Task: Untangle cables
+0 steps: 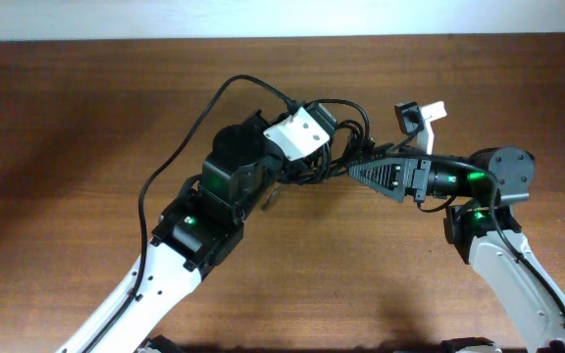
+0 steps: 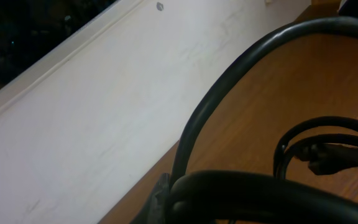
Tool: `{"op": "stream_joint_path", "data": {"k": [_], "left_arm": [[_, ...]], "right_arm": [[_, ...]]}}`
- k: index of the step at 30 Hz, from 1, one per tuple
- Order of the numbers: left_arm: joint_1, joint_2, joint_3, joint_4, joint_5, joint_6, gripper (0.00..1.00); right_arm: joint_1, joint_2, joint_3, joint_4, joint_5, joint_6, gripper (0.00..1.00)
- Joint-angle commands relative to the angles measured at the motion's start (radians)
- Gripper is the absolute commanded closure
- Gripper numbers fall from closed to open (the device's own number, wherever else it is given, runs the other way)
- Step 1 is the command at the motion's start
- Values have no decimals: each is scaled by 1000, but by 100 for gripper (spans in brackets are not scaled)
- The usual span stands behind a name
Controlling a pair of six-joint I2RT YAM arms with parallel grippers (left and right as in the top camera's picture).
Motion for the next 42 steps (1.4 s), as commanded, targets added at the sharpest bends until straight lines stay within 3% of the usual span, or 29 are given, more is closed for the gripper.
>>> {"op": "stream_joint_path", "data": {"k": [1,9,12,21,30,36,40,42], "left_arm": [[-1,15,6,18,14,-16,100],[-1,17,6,85,-38,-16,100],[-1,19,6,81,-96,-16,100],[-37,22,6,48,-92,-16,100],[-44,37,6,51,-92,-17,100],[-80,37,6,56,-92,-16,100],[-80,37,6,63,-92,-16,100],[-80,37,6,64,-93,-16,100]], "right_arm": [[27,-2,11,12,-14,-15,31],[38,-2,11,12,-5,-14,30],[38,-2,11,12,-5,-15,30],[38,-2,11,13,36,-19,30],[38,-2,11,23,45,-19,46],[37,-2,11,23,76,-19,50],[37,-2,11,23,76,-19,63],[37,-2,11,23,76,-19,64]]}}
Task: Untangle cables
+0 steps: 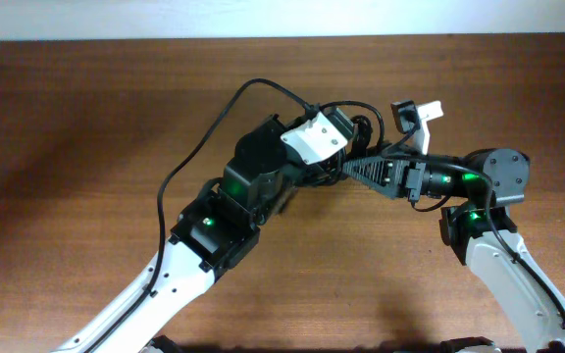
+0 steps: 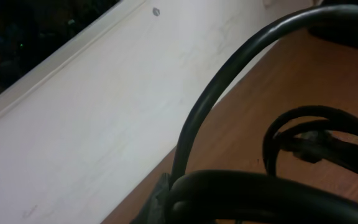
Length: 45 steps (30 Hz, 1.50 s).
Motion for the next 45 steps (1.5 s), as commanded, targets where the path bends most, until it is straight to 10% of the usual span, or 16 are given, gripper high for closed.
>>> {"op": "stream_joint_path", "data": {"k": [1,15,27,45], "left_arm": [[-2,2,6,16,-4,-13,100],[-1,2,6,47,-182,-14,100],[-2,2,6,49,23,-14,100],[-1,2,6,50,-165,-122,100]], "right_arm": [[5,-2,11,6,20,-15,65],[5,-2,11,7,-41,-35,90],[5,-2,11,6,-44,-38,72],[5,-2,11,23,-101,-42,96]]}}
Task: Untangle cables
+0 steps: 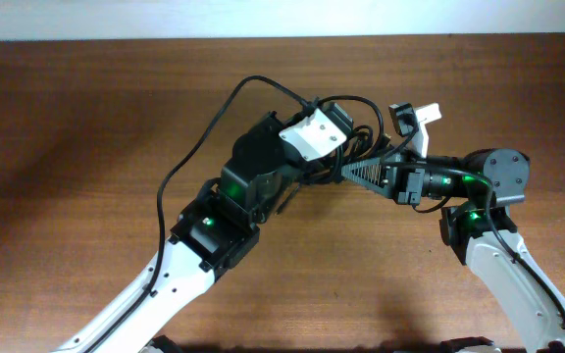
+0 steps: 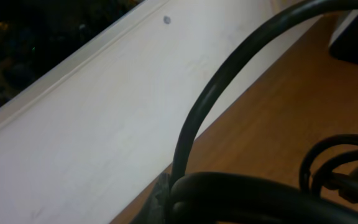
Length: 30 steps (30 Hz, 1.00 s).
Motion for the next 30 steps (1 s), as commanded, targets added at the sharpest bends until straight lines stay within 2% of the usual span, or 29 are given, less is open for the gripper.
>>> {"op": "stream_joint_path", "data": {"k": [1,4,12,17,25,28,30], "left_arm": [[-2,2,6,9,-186,-143,100],[3,2,6,9,-311,-227,100],[53,2,6,-18,-322,-286,100],[103,2,6,-98,-481,-383,100],[129,2,6,-175,-496,-442,100],[129,2,6,-196,-497,-442,100],[129,2,6,-196,-496,-443,100]], "right_arm": [[5,-2,11,39,-68,-18,96],[5,-2,11,128,-106,-16,96],[5,-2,11,222,-163,-16,96],[5,-2,11,266,-163,-16,96],[5,-2,11,266,-163,-17,96],[5,-2,11,266,-163,-16,87],[5,-2,11,266,-163,-16,86]]}}
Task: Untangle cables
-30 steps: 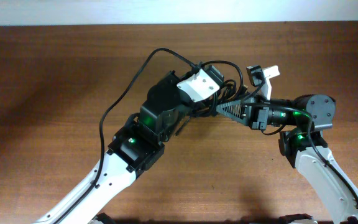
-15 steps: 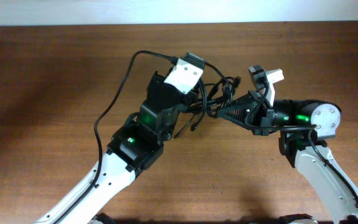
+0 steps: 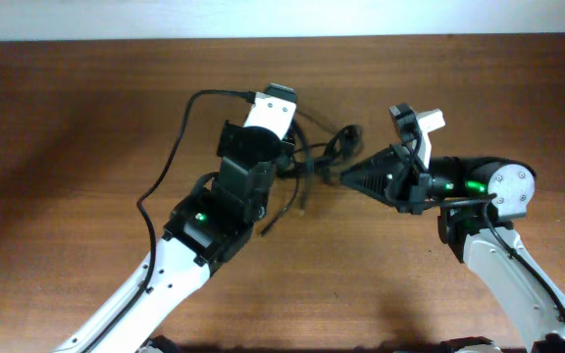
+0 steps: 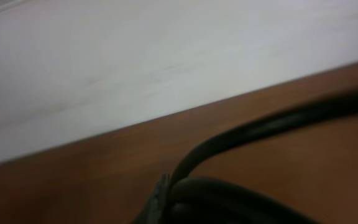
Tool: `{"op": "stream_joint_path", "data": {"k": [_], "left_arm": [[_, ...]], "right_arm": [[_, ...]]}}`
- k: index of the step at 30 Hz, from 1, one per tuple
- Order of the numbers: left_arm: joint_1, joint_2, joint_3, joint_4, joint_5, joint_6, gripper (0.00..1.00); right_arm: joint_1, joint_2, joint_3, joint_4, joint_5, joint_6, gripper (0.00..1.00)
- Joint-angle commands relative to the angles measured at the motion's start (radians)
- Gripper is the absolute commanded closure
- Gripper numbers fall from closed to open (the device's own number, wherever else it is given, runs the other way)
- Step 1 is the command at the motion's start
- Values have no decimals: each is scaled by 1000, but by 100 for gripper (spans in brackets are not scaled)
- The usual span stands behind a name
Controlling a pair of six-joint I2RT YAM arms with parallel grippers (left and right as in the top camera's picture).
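A tangle of black cables lies mid-table between the two arms, with a loop at its right end and a loose strand trailing toward the front. My left gripper sits at the tangle's left side, mostly hidden under its wrist. In the blurred left wrist view a thick black cable presses against one finger, so the gripper is shut on it. My right gripper points left with its fingers drawn to a tip at the tangle's right edge, where a thin strand meets it.
A white and black plug block shows just above the right arm. The left arm's own black lead arcs off to the left. A white wall borders the table's far edge.
My left wrist has swung left and turned, so its white top now points toward the far edge. The right gripper has drawn back right. The bundle is stretched out looser between them.
At first both grippers met in a tight cable bundle at mid-table, the left one holding a thick cable. They stayed pressed together there, shifting slightly right. Now the arms stand apart and the cables spread between them.
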Motion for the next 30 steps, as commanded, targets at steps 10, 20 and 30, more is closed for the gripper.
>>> {"op": "stream_joint_path", "data": {"k": [10,20,30], "left_arm": [[62,2,6,57,-13,-78,100],[61,2,6,161,365,-72,100],[-7,2,6,162,402,-75,100]], "right_arm": [[2,-22,10,2,-61,-17,74],[2,-22,10,-173,79,-18,43],[2,-22,10,-150,84,-122,33]]}}
